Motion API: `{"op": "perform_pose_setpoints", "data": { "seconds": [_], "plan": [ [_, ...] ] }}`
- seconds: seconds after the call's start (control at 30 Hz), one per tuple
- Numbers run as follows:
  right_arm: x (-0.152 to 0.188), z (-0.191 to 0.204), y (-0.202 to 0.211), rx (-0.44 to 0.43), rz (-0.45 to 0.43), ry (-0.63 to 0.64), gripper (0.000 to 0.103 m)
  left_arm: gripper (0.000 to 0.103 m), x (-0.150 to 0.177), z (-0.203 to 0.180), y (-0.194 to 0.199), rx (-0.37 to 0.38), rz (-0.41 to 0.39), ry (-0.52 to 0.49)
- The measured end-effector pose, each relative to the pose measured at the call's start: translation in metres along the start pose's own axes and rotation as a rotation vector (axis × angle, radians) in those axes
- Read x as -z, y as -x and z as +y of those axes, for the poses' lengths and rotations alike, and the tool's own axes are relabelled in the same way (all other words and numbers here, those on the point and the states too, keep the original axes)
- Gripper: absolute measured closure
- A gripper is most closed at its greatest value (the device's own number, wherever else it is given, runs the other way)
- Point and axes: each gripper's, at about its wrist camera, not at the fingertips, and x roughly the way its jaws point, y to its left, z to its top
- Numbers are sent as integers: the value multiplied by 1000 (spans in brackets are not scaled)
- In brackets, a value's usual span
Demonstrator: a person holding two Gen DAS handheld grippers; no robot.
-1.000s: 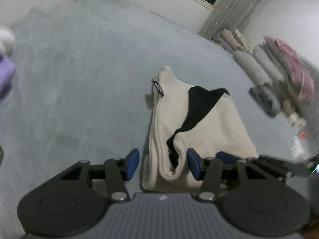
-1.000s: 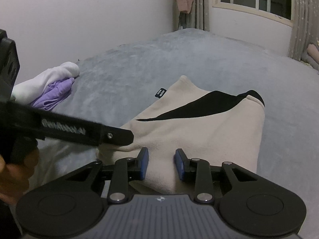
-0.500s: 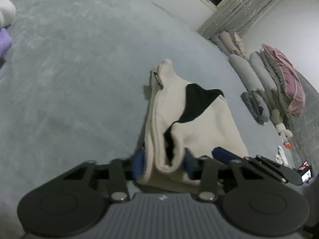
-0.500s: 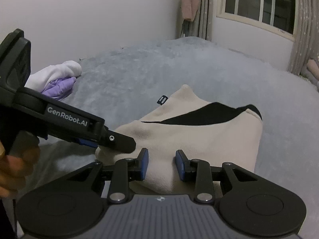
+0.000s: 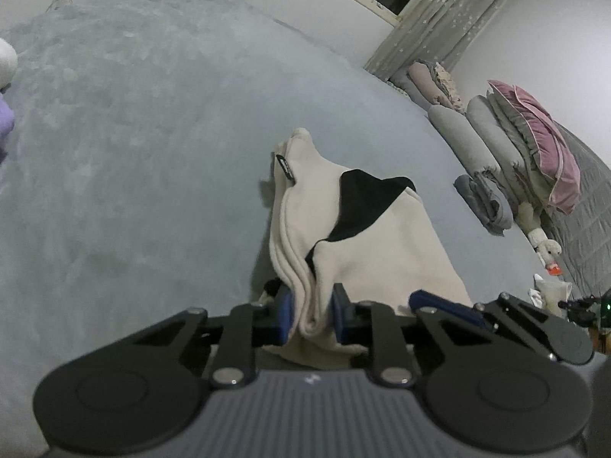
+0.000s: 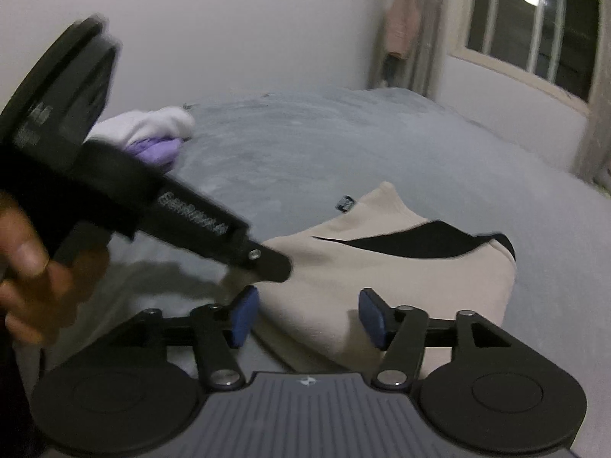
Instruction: Fold clothes
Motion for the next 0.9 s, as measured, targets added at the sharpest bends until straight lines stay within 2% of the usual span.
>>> {"op": "perform_pose_setpoints", "data": {
  "seconds": [0.13,0.23,0.37,0.4,0.43,0.47,0.57,0.63,0.8,0.9],
  "plan": [
    [1,14,-3,-16,-7,66,41,84,-1,1,1,5,2,5],
    [4,27,-10,-7,1,129,32,84,-1,2,2,7,3,7],
    [8,44,-27,71,6,214,31,84,-3,3,3,10,6,15],
    [9,47,-30,97,9,241,32,84,-3,5,2,13,9,22],
    [10,51,-34,124,12,268,39,84,-4,6,2,16,13,29],
    [11,55,-38,151,14,295,51,84,-5,8,3,23,14,40],
    [4,43,-37,144,16,218,66,74,-9,17,8,55,4,86],
    [0,27,-32,104,3,121,69,57,-13,21,12,69,-10,104],
    [-6,10,-27,61,-20,1,70,48,-17,33,8,105,9,178],
    [-7,4,-25,49,-30,-28,71,31,-16,35,2,124,31,205]
  ]
}}
